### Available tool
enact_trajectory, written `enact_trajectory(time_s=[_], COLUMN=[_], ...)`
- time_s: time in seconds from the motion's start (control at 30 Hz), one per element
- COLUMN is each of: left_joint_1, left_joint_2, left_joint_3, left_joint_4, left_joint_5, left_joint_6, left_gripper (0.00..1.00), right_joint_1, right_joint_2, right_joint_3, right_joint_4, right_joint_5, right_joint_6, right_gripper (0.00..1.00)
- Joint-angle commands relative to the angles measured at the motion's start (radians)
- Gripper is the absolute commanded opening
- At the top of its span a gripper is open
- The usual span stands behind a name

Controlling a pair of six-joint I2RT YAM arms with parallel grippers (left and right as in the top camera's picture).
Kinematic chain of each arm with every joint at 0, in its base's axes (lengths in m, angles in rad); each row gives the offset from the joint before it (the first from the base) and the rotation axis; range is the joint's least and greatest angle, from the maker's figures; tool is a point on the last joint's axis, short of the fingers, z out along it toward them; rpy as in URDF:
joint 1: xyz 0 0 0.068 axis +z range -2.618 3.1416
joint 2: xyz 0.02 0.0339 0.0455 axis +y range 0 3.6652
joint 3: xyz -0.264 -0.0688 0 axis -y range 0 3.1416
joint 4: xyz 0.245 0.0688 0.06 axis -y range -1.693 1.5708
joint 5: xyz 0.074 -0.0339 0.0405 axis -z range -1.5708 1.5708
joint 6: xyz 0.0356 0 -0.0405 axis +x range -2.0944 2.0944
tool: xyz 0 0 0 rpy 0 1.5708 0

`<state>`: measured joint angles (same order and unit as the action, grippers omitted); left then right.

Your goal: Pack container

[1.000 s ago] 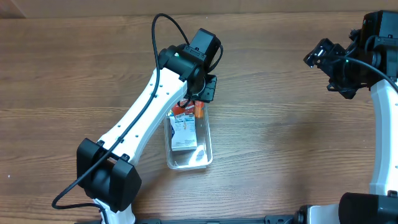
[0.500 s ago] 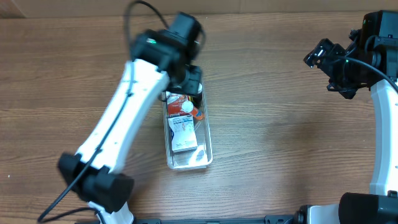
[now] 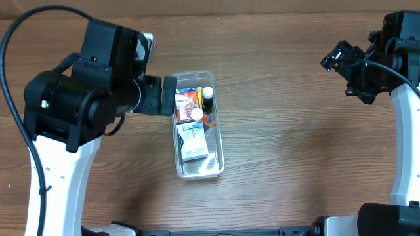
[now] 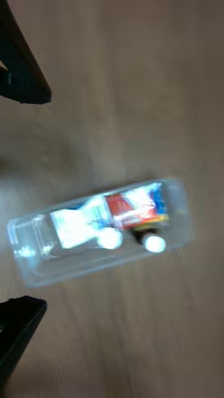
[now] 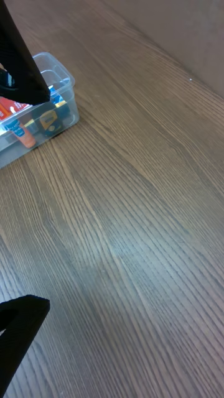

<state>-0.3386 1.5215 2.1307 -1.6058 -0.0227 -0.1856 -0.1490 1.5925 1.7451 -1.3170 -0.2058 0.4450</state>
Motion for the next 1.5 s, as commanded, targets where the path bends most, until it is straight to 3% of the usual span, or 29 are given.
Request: enact_trajectory(time_s=[0.0,0.07,0.13,0.27,0.43,0.6,0.9,1.27,1.4,1.47], left_joint_1=[0.001,0.031,0.108,0.295,0.344,0.347,0.345,0.345,0.345,0.345], left_joint_2=[-0.027,-0.108,-0.236,-0.555,-0.972,-1.287,-1.519,-1.517,-1.517,-1.517], left_joint_3=[-0.004,-0.065,-0.227,-0.776,-1.431,-1.839,-2.011,-2.011,-2.011,-2.011], left_joint_4=[0.161,0.287,0.375,0.631,0.999,1.215,1.199,1.198,1.198,1.198], left_joint_5=[-0.008,0.059,0.123,0.208,0.261,0.348,0.356,0.356,0.356,0.356], left_joint_6=[0.165,0.256,0.258,0.278,0.298,0.294,0.294,0.294,0.294,0.294], left_gripper=[1.00,1.00,1.00,1.00,1.00,1.00,1.00,1.00,1.00,1.00], right_joint_1=[0.001,0.001,0.001,0.001,0.001,0.001,0.001,0.001,0.086,0.158], right_joint_2=[-0.005,-0.005,-0.005,-0.005,-0.005,-0.005,-0.005,-0.016,-0.196,-0.340], right_joint_3=[0.006,0.006,0.006,0.006,0.006,0.006,0.006,0.006,0.006,-0.058], right_joint_4=[0.005,0.005,0.005,0.005,0.005,0.006,0.005,0.005,0.007,0.101], right_joint_5=[-0.001,-0.001,-0.001,-0.001,-0.001,-0.001,-0.001,0.002,0.030,0.301], right_joint_6=[0.000,0.000,0.000,0.000,0.000,0.000,0.000,0.000,-0.009,-0.030], right_gripper=[1.00,1.00,1.00,1.00,1.00,1.00,1.00,1.00,1.00,1.00])
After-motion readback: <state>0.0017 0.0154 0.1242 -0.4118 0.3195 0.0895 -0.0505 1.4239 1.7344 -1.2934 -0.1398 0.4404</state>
